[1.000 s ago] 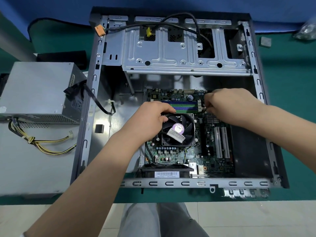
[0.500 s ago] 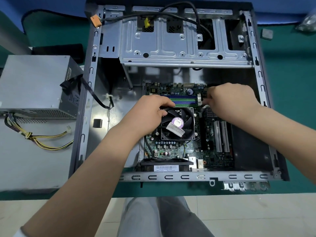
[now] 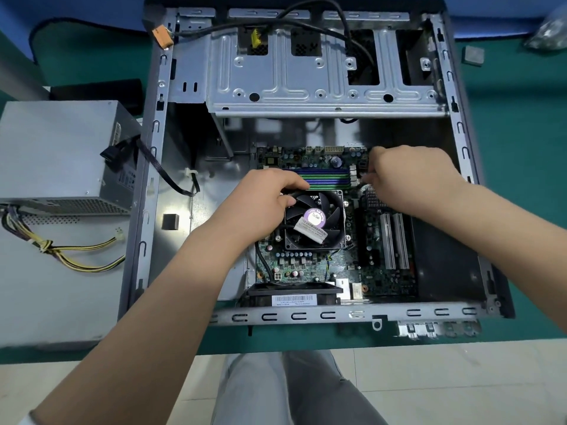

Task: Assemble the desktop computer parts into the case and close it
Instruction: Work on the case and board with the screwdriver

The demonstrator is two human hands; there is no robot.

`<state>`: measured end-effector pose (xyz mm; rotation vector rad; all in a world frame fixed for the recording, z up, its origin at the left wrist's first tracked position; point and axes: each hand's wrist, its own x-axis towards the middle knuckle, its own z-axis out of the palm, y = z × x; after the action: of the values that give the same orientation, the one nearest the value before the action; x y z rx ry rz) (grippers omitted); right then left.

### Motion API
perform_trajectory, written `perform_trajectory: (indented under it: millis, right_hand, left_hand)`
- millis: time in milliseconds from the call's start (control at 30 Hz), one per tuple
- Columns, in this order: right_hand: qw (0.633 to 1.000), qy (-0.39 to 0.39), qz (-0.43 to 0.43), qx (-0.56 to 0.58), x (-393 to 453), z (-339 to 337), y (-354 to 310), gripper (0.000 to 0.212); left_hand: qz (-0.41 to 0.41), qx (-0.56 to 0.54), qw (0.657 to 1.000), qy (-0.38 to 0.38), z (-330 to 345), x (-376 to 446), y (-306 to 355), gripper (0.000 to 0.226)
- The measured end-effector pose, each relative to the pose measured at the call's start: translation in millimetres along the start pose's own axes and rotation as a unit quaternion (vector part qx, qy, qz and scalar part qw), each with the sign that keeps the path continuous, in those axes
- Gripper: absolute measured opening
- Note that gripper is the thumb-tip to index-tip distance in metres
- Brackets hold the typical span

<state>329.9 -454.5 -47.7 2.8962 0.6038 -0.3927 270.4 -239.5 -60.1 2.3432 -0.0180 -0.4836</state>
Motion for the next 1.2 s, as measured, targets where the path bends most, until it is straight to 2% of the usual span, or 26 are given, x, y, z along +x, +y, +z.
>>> perform_trajectory:
  millis: [233,367,533,767,900,1000,1133,1200]
  right_hand:
    - [1.000,0.011,0.012,-0.002,-2.0,0.9,-2.2,0.032]
    - [1.000,0.001,-0.017,-0.019,-4.7,7.2,-1.3,0.022]
    - [0.999,0.015,-0.008,-0.043,-4.2,0.5,-7.3,0.008]
    - [0.999,-0.028,0.046,-0.010,10.4,-7.9,-16.6,0.032]
    - [0.997,-0.037,0.066,0.011,9.9,-5.8,-14.5,0.036]
    - [0.998,-0.051,0.013,-0.022,6.6,-4.9,-10.1,0.030]
    - [0.989,-0.031,-0.103,-0.106,4.1,-7.1,1.4,0.010]
    - [0.983,-0.022,-0.123,-0.137,5.2,-9.8,4.1,0.011]
  left_hand:
    - [-0.001,-0.004,1.000,0.000,0.5,-0.2,-1.0,0.034]
    - [-0.004,-0.004,1.000,-0.003,0.7,0.4,-1.3,0.033]
    - [-0.004,0.003,1.000,0.000,0.8,0.2,-1.6,0.032]
    - [-0.006,-0.001,1.000,0.000,-0.1,-0.7,-0.7,0.033]
    - [-0.006,0.001,1.000,-0.001,-0.2,-0.4,-0.8,0.033]
    - [-0.006,-0.004,1.000,0.000,0.0,-0.7,-0.9,0.033]
    - [-0.011,-0.010,1.000,0.000,0.2,-0.6,-0.4,0.032]
    - [-0.008,-0.011,1.000,-0.002,0.7,-0.1,-0.9,0.032]
